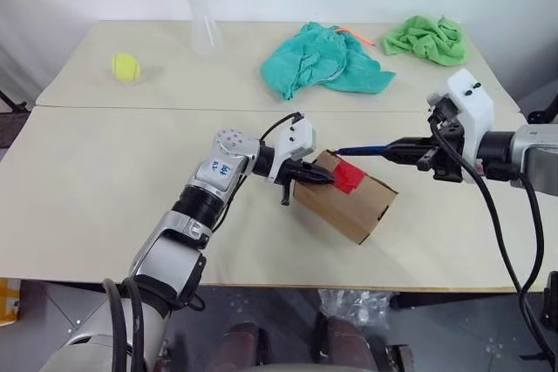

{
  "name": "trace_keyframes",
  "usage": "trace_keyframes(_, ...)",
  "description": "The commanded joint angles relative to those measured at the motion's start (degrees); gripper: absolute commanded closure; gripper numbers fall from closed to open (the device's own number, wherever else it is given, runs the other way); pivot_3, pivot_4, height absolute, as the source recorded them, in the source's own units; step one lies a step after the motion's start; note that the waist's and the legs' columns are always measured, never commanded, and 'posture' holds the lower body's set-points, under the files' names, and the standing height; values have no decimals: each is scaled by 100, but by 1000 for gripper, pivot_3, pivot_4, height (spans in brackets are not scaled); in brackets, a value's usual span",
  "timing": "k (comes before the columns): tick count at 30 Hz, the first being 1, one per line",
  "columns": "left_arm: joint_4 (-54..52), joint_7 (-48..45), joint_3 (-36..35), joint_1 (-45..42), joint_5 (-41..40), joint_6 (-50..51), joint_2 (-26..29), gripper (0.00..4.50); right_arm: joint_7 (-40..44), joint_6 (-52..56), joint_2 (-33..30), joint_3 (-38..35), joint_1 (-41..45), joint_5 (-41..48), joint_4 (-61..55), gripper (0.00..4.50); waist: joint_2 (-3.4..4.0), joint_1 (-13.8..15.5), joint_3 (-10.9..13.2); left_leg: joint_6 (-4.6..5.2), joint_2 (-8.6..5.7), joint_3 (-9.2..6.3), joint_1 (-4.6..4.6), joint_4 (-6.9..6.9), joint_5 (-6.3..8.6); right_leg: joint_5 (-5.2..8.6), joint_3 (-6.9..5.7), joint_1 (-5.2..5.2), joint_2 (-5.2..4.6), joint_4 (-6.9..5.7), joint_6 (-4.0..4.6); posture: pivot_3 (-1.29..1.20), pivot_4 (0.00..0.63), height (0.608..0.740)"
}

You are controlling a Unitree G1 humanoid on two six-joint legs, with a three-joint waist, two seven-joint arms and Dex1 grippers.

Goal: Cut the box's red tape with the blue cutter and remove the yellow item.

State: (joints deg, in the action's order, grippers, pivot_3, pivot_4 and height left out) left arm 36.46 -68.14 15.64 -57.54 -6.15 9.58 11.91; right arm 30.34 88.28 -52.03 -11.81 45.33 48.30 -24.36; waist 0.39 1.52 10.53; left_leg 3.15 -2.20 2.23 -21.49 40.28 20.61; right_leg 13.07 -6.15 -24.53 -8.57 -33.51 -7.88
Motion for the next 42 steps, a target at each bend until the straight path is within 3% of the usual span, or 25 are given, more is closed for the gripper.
trace_keyframes(1,20,25,12,-61,94,-26,-13,4500,22,-156,-60,-67,74,-50,-26,4363,0,-1,0,0,0,0,0,-1,0,0,0,0,0,1,0,0,150,740)
trace_keyframes(42,72,44,-9,-101,107,-63,-23,4500,55,-213,-28,-156,-329,45,-168,4363,0,0,0,1,-1,0,-1,-1,1,0,0,0,-1,2,0,0,150,740)
